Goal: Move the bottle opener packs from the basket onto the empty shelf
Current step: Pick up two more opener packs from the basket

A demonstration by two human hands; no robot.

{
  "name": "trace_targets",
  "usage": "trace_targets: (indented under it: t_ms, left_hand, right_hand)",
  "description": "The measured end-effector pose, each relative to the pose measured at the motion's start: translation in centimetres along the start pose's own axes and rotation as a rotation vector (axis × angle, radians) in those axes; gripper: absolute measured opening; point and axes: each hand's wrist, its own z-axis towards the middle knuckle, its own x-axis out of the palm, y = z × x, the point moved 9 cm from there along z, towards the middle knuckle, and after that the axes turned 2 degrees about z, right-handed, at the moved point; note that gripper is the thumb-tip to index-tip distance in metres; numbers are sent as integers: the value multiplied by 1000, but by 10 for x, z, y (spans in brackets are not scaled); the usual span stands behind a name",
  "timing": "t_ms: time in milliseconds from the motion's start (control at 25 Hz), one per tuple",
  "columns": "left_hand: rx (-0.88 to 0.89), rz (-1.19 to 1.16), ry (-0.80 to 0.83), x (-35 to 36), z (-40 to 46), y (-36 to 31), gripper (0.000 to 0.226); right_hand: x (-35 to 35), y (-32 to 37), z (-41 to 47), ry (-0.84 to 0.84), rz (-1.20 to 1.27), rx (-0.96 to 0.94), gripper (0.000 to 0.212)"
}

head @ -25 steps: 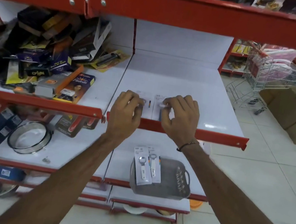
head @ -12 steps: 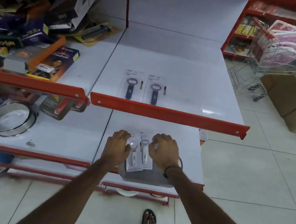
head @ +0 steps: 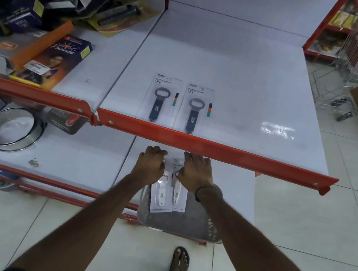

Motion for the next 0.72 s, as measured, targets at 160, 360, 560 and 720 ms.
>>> trace_targets:
  t_ms: [160, 360, 560, 720]
  left_hand:
    - [20, -69, 30, -16, -2, -11, 32]
    - [41, -201, -8, -49, -31, -29, 22]
    - [191, -186, 2, -66, -91, -59, 20]
    - [289, -153, -72, -97, -125, -85, 30]
  right_hand:
    - [-28, 1, -2, -102, 62, 12, 37]
    - [-56, 11, -32, -97, 165, 47, 23]
    - [-74, 23, -100, -150, 213, 11, 16]
    - [-126, 34, -145, -386, 151, -45, 16]
